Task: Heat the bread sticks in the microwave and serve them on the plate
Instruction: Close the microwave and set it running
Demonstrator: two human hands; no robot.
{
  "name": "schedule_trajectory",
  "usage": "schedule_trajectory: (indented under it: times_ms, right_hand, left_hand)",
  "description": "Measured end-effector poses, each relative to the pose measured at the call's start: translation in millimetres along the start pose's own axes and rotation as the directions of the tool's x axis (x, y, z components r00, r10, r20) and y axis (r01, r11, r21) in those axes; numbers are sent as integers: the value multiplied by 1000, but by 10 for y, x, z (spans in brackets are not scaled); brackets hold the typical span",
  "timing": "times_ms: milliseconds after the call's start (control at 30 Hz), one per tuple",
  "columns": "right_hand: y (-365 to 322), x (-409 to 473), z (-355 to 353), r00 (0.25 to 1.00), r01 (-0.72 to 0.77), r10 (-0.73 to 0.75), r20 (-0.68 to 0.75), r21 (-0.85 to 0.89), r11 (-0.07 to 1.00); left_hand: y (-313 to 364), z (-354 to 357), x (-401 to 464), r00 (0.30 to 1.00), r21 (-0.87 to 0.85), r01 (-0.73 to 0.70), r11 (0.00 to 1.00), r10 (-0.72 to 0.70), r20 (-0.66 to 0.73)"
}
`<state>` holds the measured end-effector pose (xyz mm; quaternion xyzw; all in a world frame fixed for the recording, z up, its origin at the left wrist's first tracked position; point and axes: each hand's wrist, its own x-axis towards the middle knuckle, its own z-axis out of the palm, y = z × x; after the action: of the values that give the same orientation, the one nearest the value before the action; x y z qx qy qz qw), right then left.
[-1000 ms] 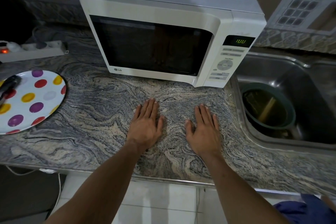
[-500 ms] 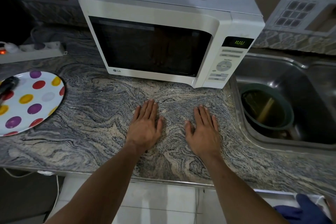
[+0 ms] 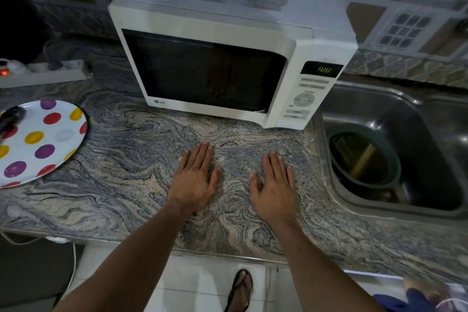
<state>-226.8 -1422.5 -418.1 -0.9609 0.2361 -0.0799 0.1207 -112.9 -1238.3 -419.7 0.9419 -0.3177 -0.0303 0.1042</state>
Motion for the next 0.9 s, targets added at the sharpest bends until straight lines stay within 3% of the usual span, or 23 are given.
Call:
schedule_trajectory:
  times_ms: [267,367,433,567,667,767,900]
  right_hand:
    - [126,114,-156,999,0,-6,47,141,990]
    - [371,355,-278,996,31,-57,74,315,949]
    - [503,515,-394,991,-26,-33,128,434,901]
    - [677,774,-562,964,-230,122,236,505,832]
    - [764,942,-724,948,-313,224,226,540,781]
    - [820,1141,-937,947,-321,280,158,441,838]
    - [808,1368,-1099,961,-268,234,147,296,917]
  left_hand:
    - [5,-37,-8,999,-78,36,996,-34,28]
    - [16,-147,113,995,-97,89,991,-85,43]
    - [44,-269,245,990,-80,127,989,-121,74]
    - [253,-625,586,965,0,167,986,-163,207]
    - [534,-825,808,979,-86,174,981,-162,125]
    - [862,-949,1061,992,-273,102,957,-117,-41]
    - [1223,-1171,1366,992,-504,12,864,-72,-99]
